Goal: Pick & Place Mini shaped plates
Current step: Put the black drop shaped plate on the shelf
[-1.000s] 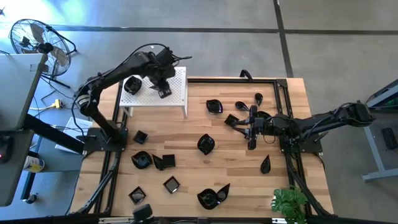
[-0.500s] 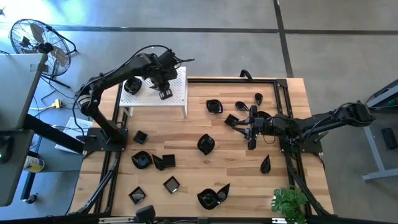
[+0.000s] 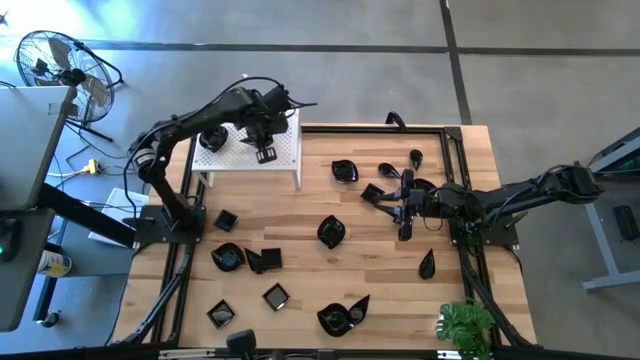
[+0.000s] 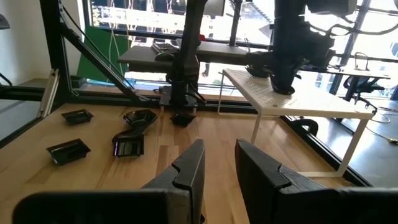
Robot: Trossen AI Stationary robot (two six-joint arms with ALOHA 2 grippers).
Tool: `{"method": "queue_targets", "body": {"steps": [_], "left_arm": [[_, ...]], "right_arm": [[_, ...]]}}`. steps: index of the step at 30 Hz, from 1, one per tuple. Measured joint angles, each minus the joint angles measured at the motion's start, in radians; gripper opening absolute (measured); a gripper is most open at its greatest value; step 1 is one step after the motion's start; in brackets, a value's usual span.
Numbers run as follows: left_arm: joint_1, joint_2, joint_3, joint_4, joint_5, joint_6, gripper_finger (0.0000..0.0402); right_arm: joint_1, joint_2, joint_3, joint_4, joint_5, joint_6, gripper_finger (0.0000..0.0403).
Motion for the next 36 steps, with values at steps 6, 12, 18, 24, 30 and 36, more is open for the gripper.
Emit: {"method": "queue_targets", "body": {"steps": [6,12,18,24,30,36], "left_arm": [[-0.029,-0.004,0.0,-0.056,-0.024,0.025,0.0002],[-0.036,-0.013,-0.002,-0.156,-0.073,0.049,0.0002],[-0.036,-0.024,-0.002,-0.151,-0.101,0.037,0.0002],[-0.035,-0.024,-0.002,-0.149,-0.107,0.004,0.0002],[-0.035,-0.048,-0.002,-0.146,-0.105,0.006,0.0002],[-0.035,-0.083,-0.002,-0.154,-0.058,-0.005,0.0002]], "right_arm": [[0.0,0.0,0.0,0.0,0.0,0.0,0.0078],[0.0,0.0,0.0,0.0,0.0,0.0,0.0078],[0.0,0.0,0.0,0.0,0.0,0.0,0.0078],[0.0,0.0,0.0,0.0,0.0,0.0,0.0078],[0.0,0.0,0.0,0.0,0.0,0.0,0.0078],[0.0,0.0,0.0,0.0,0.0,0.0,0.0078]]}}
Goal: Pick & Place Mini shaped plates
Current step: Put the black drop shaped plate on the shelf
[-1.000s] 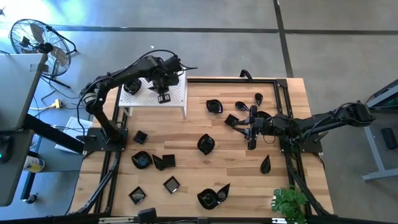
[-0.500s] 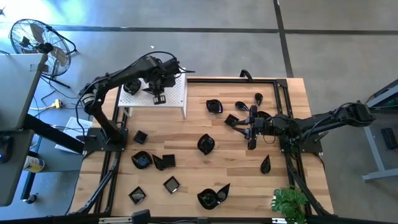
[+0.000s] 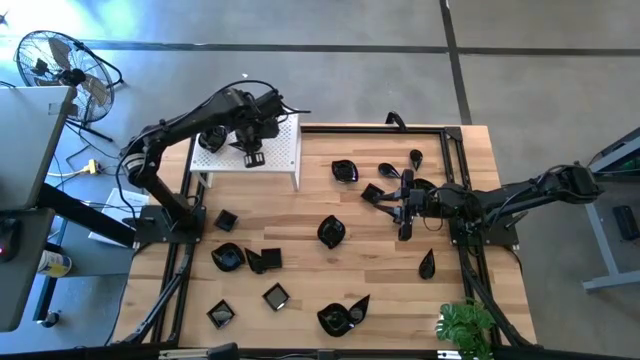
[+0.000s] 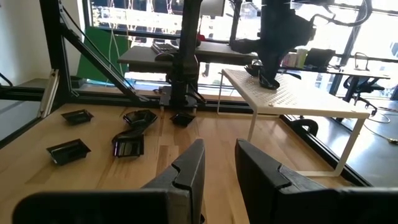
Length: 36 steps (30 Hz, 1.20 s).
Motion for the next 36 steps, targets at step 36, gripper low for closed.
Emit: {"method": "queue_targets", "body": {"steps": [36], "left_arm": [[0.043,0.055,0.001,0.032,-0.013,0.019,0.0002]], "right_arm": [[0.0,0.0,0.0,0.0,0.0,0.0,0.0078]]}}
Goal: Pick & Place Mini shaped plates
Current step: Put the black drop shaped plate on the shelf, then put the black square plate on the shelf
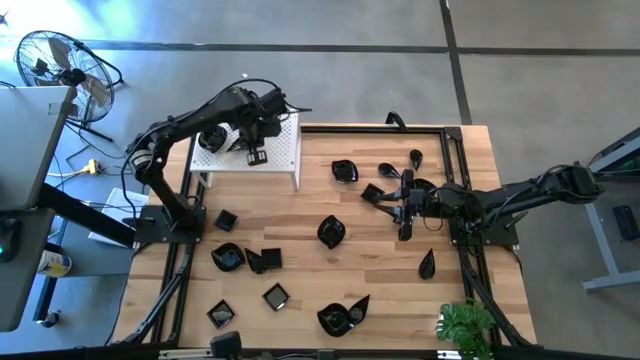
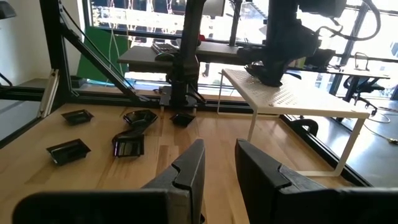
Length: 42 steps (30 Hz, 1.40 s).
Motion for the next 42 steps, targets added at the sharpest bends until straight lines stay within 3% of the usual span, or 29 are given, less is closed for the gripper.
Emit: {"method": "queue_targets", "body": {"steps": [11,17,21,26,30,35,39,42], "left_arm": [[0.072,0.0,0.0,0.052,-0.082,-0.027,0.0002],[0.069,-0.039,0.0,0.0,-0.071,-0.028,0.0002],[0.069,-0.072,0.0,0.001,-0.02,-0.051,0.0002],[0.069,-0.131,-0.003,0.079,0.118,-0.09,0.0002],[0.069,-0.226,-0.06,0.273,0.259,-0.093,0.0001],[0.061,-0.368,-0.272,0.635,0.428,-0.137,0.0001],[0.025,-0.478,-0.474,0.909,0.451,-0.157,0.0001],[-0.014,-0.549,-0.602,1.062,0.436,-0.185,0.0001]], "right_arm": [[0.0,0.0,0.0,0.0,0.0,0.002,0.0078],[0.0,0.0,0.0,0.0,0.0,0.0,0.0078],[0.0,0.0,0.0,0.0,0.0,0.0,0.0078],[0.0,0.0,0.0,0.0,0.0,0.0,0.0078],[0.0,0.0,0.0,-0.001,0.034,0.002,0.0068],[0.0,0.0,0.0,-0.019,0.126,0.027,0.0027],[0.0,0.0,0.014,-0.062,0.274,0.081,0.0003],[0.0,0.0,0.072,-0.206,0.333,0.117,0.0011]]}}
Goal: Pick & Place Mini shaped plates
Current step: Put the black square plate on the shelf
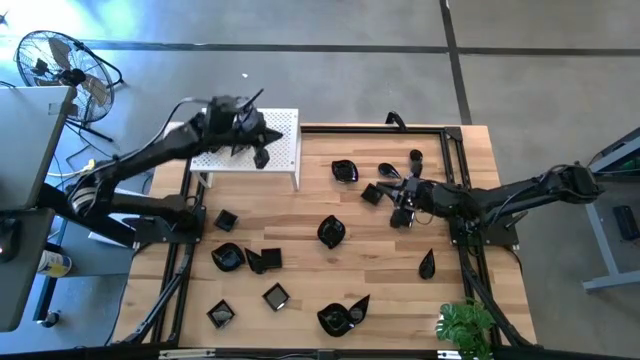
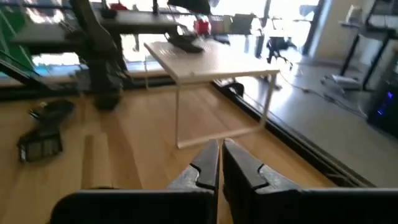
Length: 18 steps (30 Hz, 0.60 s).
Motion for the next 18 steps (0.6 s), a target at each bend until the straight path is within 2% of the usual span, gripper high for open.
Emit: {"method": "queue_targets", "body": {"steps": [5,8,13,18], "left_arm": [[-0.057,-0.115,-0.202,0.237,-0.061,-0.03,0.0001],[-0.077,-0.169,-0.309,0.361,-0.071,-0.06,0.0001],[-0.075,-0.275,-0.417,0.434,-0.085,-0.092,0.0001],[-0.075,-0.403,-0.483,0.472,-0.091,-0.103,0.0001]], "right_arm": [[-0.016,0.0,0.165,-0.374,0.055,0.14,0.0039],[-0.04,0.004,0.232,-0.535,0.068,0.234,0.0064],[-0.071,0.044,0.255,-0.661,0.01,0.348,0.012],[-0.074,0.148,0.26,-0.715,-0.007,0.391,0.0183]]}}
